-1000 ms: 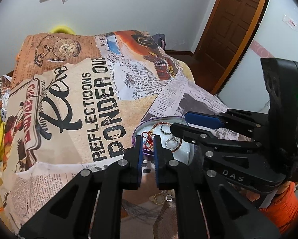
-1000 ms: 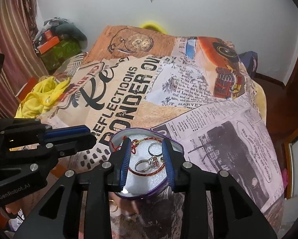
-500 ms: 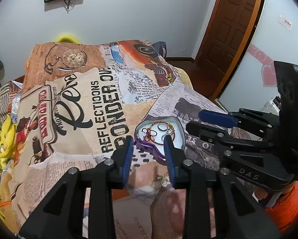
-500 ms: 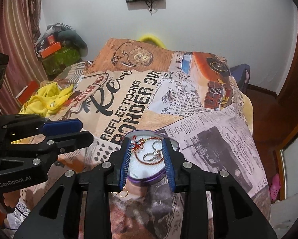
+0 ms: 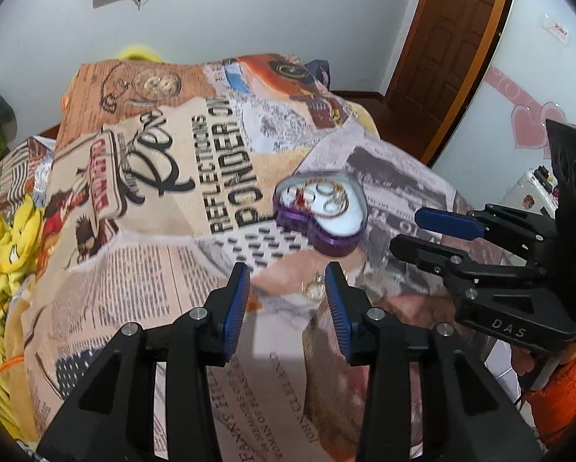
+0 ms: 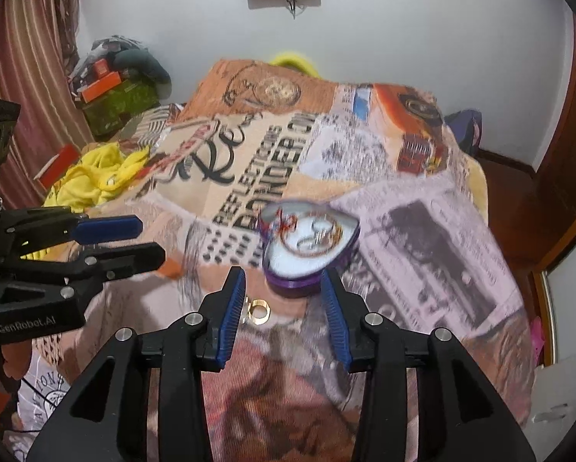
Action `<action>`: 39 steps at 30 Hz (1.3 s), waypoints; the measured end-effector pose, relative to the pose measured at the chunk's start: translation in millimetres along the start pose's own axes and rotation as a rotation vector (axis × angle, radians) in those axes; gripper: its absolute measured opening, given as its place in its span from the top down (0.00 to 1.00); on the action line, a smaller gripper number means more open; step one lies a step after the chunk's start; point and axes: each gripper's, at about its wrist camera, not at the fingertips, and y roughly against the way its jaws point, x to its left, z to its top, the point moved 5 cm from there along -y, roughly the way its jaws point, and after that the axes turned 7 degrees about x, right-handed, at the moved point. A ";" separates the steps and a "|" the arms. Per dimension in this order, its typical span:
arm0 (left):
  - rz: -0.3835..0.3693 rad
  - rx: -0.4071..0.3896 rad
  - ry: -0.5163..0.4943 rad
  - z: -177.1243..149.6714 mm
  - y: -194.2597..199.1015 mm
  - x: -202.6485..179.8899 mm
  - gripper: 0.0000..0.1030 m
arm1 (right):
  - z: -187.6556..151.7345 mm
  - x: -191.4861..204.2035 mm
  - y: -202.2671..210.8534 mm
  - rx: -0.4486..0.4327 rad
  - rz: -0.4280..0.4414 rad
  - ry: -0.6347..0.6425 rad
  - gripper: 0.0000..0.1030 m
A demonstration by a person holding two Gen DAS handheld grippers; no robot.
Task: Organize jewelry
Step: 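Lift both open tools away from the heart tin, then grasp a gold ring with the right tool while the left tool reaches the gold earrings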
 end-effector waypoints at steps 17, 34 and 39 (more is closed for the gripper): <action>0.029 0.105 -0.075 -20.0 -58.9 -18.9 0.62 | -42.9 -4.7 -43.1 0.138 0.036 -0.027 0.64; -0.011 0.087 -0.034 -17.2 -54.8 1.6 0.74 | -28.4 13.9 -64.3 0.121 0.075 0.007 0.64; -0.020 0.082 -0.030 -18.3 -54.9 3.1 0.74 | -25.4 12.7 -69.1 0.117 0.059 -0.003 0.71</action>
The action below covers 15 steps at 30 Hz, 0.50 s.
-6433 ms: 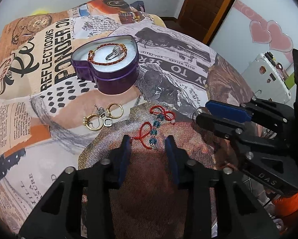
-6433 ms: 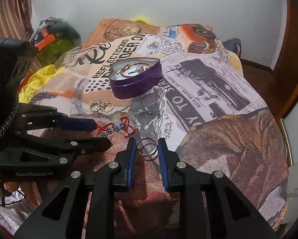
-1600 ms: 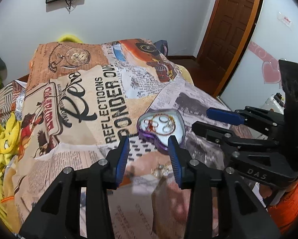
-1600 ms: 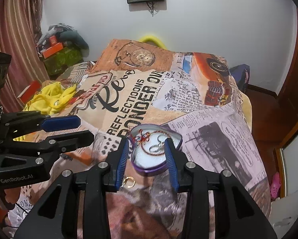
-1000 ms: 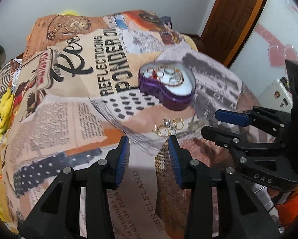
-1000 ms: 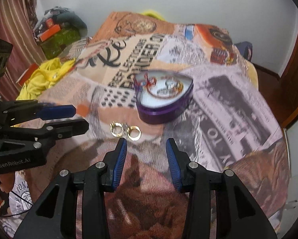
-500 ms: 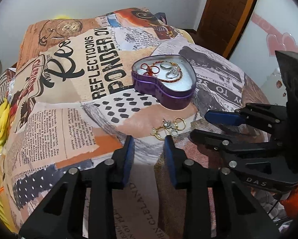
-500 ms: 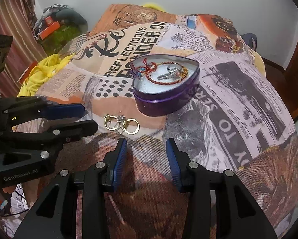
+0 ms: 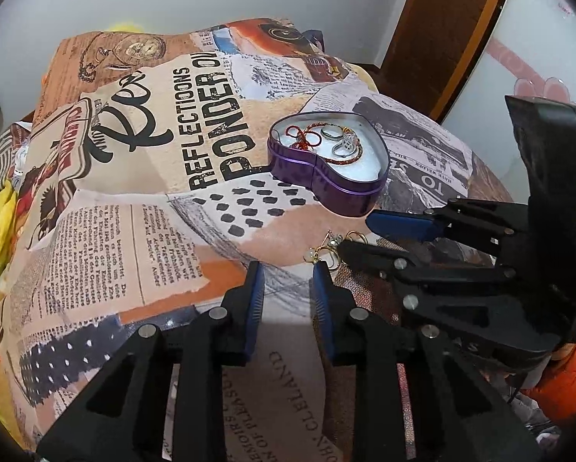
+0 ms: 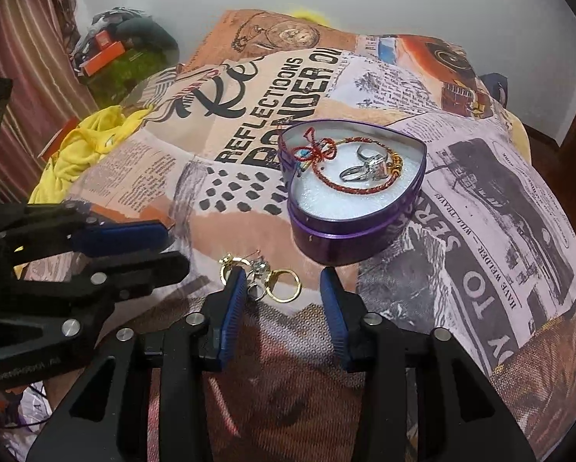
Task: Organize jewelry
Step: 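Grasp a gold ring with the right tool while the left tool reaches the gold earrings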
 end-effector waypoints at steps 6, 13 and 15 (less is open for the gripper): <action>0.011 0.004 -0.011 0.0 0.2 -2.7 0.74 | 0.8 -3.1 -1.7 0.002 -0.025 0.009 0.81; -0.008 0.007 -0.040 6.8 -0.8 -17.2 0.74 | -2.0 -3.3 2.8 -0.004 -0.035 0.029 0.82; -0.001 0.011 -0.053 10.6 -3.2 -22.2 0.74 | -4.2 -7.7 8.4 -0.016 -0.031 0.016 0.82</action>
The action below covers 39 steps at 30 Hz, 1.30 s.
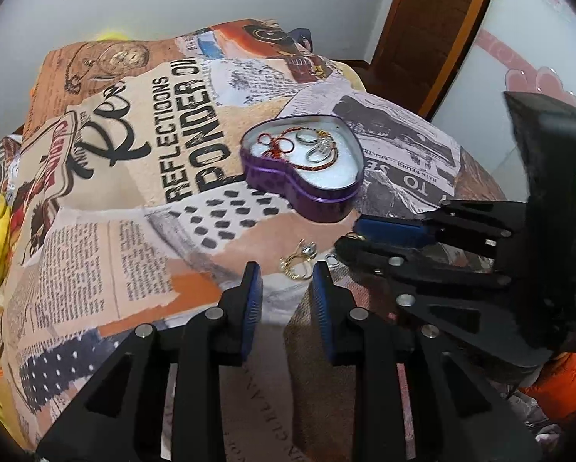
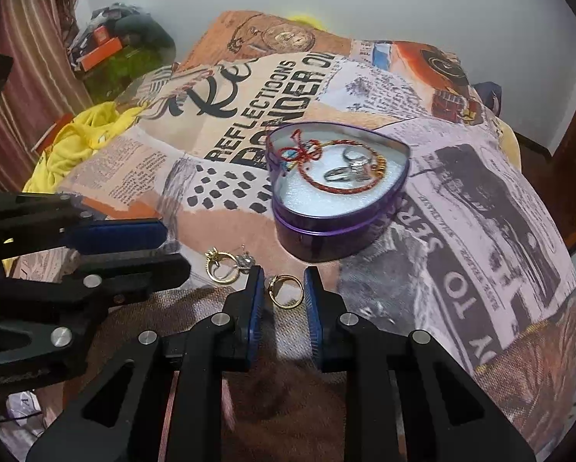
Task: Organize jewelry
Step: 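Grasp a gold ring with the right tool while the left tool reaches the gold earrings, then carry the gold ring in the right tool and gold earring in the left tool over the heart tin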
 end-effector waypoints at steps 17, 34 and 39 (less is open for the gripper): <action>0.061 0.024 -0.064 19.1 -33.4 -11.6 0.77 | -11.4 -39.9 14.7 -0.028 0.001 -0.108 0.82; 0.016 -0.013 -0.094 16.1 -13.1 -22.2 0.92 | -11.0 -33.1 24.8 -0.042 0.012 -0.095 0.82; -0.023 -0.086 -0.057 20.2 25.5 -15.7 0.92 | -7.0 -32.0 34.0 -0.064 0.009 -0.093 0.82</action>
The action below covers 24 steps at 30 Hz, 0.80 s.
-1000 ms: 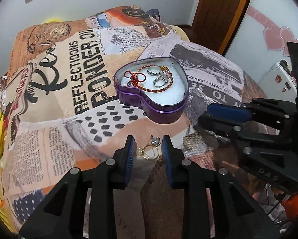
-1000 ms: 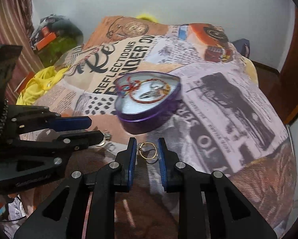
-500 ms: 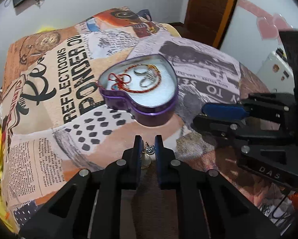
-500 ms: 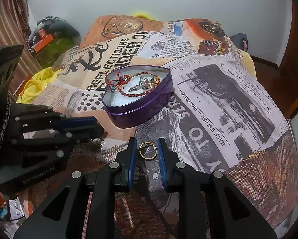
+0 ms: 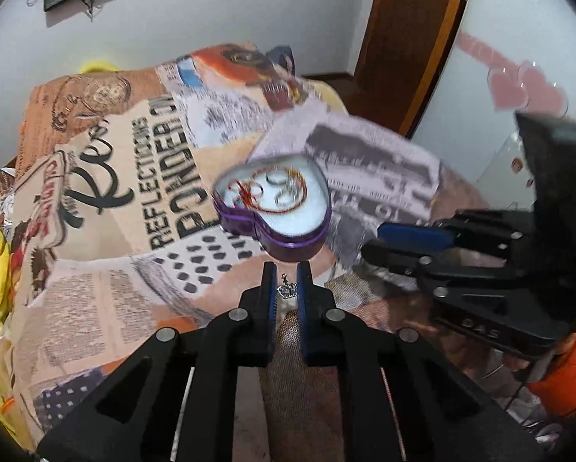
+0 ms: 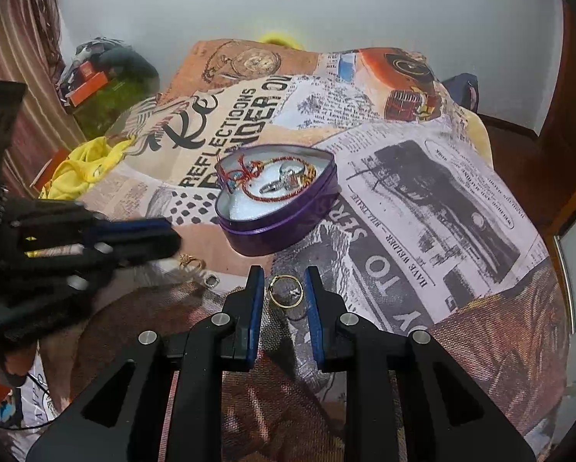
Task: Organize jewelry
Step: 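Carry the gold ring in the right tool and gold earring in the left tool over the heart tin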
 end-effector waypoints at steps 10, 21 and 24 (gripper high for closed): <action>0.018 -0.077 0.020 8.1 37.9 5.7 0.92 | 9.1 4.6 16.2 -0.043 -0.003 0.004 0.82; -0.005 -0.029 0.046 8.4 11.4 9.5 0.92 | 17.5 4.6 17.9 -0.066 -0.015 0.006 0.82; 0.001 0.018 0.055 2.6 -8.2 15.3 0.92 | 17.5 4.3 14.5 -0.060 -0.012 0.005 0.82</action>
